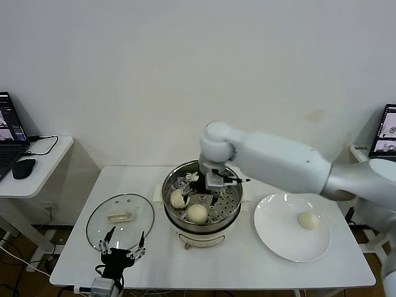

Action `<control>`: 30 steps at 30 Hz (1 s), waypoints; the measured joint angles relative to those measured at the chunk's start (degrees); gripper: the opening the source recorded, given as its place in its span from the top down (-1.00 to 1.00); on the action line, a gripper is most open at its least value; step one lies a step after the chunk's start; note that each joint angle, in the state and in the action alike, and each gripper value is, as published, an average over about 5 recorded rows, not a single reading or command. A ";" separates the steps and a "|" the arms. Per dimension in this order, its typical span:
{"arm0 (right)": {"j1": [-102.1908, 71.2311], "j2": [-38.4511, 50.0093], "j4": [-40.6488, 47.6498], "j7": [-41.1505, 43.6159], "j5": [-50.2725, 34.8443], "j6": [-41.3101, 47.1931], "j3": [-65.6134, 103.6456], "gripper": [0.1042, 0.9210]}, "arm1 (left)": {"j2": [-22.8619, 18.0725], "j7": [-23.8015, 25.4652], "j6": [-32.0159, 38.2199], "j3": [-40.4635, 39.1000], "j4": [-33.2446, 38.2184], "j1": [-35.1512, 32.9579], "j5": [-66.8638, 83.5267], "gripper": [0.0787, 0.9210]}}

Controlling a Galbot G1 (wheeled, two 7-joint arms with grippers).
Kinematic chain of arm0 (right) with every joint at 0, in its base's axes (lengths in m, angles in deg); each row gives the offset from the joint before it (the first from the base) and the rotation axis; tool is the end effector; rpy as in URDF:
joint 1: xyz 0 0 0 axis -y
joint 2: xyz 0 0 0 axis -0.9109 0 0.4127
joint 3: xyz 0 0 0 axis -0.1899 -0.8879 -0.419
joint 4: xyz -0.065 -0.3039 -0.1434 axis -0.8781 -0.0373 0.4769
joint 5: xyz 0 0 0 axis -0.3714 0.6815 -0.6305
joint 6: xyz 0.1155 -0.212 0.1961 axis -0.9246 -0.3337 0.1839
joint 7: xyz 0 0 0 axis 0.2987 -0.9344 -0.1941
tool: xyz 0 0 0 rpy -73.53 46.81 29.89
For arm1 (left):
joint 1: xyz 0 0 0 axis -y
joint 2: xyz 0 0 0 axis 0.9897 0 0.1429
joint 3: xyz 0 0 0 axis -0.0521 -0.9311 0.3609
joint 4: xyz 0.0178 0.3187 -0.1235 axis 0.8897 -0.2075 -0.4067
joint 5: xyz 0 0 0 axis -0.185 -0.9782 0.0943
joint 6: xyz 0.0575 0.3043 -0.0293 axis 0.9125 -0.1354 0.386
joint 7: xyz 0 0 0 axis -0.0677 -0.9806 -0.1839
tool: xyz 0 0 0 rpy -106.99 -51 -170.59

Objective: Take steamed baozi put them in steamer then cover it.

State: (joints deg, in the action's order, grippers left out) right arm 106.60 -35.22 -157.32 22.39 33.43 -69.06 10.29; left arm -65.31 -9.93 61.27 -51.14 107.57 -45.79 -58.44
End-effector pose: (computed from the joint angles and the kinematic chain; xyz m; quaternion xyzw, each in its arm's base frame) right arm 0.4785 0.0979 -0.0348 -0.6823 0.1155 -0.7190 0.0647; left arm 0.1023 0.0281 -0.2841 -0.0158 -0.9822 -0.1379 0.1268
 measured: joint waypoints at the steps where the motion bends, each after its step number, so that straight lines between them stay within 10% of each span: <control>1: 0.39 1.06 -0.26 -0.07 -0.75 1.29 0.51 -0.76 | 0.06 0.07 -0.02 0.00 0.06 0.02 0.01 -0.77; 18: -2.16 21.89 1.06 0.45 -7.83 31.58 8.28 -0.76 | 1.37 1.08 -0.04 -0.46 0.17 0.10 0.29 -0.77; 30: -16.48 28.02 5.87 -0.06 -1.67 37.71 19.49 -0.76 | 1.59 1.15 -0.04 -0.60 -0.82 -0.58 0.12 -0.77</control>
State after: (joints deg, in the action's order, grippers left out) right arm 90.12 -7.20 -151.45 22.33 31.75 -31.35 29.78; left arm -63.72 -8.78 61.23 -51.74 106.75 -46.37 -58.32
